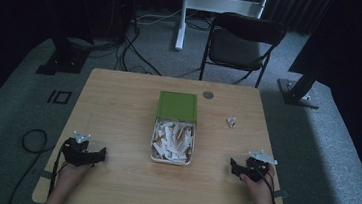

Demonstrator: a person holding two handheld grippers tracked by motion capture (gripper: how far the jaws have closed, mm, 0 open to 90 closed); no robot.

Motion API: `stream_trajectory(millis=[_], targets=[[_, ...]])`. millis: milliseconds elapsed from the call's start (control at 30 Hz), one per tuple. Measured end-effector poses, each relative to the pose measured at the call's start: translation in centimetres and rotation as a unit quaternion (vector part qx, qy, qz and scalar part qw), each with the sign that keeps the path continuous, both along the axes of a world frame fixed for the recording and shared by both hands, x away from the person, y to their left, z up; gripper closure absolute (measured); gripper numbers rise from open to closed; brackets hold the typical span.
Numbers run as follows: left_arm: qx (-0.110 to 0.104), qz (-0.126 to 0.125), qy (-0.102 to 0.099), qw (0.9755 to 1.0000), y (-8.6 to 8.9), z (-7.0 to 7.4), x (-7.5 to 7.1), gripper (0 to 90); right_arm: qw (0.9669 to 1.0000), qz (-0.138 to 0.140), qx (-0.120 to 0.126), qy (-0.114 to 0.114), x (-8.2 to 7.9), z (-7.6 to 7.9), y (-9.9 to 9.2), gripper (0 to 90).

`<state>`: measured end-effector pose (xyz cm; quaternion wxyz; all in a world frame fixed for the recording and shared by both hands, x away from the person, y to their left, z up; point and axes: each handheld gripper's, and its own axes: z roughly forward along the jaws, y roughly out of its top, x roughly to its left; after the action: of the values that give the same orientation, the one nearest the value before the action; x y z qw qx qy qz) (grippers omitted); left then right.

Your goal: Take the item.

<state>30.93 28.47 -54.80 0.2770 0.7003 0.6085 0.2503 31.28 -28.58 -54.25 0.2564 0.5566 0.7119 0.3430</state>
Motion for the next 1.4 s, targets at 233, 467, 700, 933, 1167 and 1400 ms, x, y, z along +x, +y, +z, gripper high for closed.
stream_trajectory(millis=[233, 467, 700, 933, 1167, 1400], targets=[[0.000, 0.000, 0.000, 1.0000, 0.0, 0.0, 0.0, 2.3, 0.9999, -0.009, -0.007, -0.004, -0.8, -0.1, -0.1, 13.5], [0.000, 0.000, 0.000, 1.0000, 0.0, 0.0, 0.0, 2.3, 0.9999, -0.003, -0.012, -0.006, -1.8, -0.2, 0.1, 13.5], [0.000, 0.000, 0.000, 1.0000, 0.0, 0.0, 0.0, 2.3, 0.9998, -0.001, -0.020, 0.005, -3.0, -0.7, -0.2, 13.7], [0.000, 0.000, 0.000, 1.0000, 0.0, 0.0, 0.0, 2.3, 0.9992, -0.014, -0.035, 0.015, -3.9, -1.1, -0.8, 14.1], [0.000, 0.000, 0.000, 1.0000, 0.0, 0.0, 0.0, 2.3, 0.9994, -0.013, -0.009, 0.030, -4.1, -1.2, -1.2, 13.8], [0.000, 0.000, 0.000, 1.0000, 0.0, 0.0, 0.0, 2.3, 0.9994, -0.007, -0.010, 0.033, -4.1, -1.2, -1.2, 12.0]])
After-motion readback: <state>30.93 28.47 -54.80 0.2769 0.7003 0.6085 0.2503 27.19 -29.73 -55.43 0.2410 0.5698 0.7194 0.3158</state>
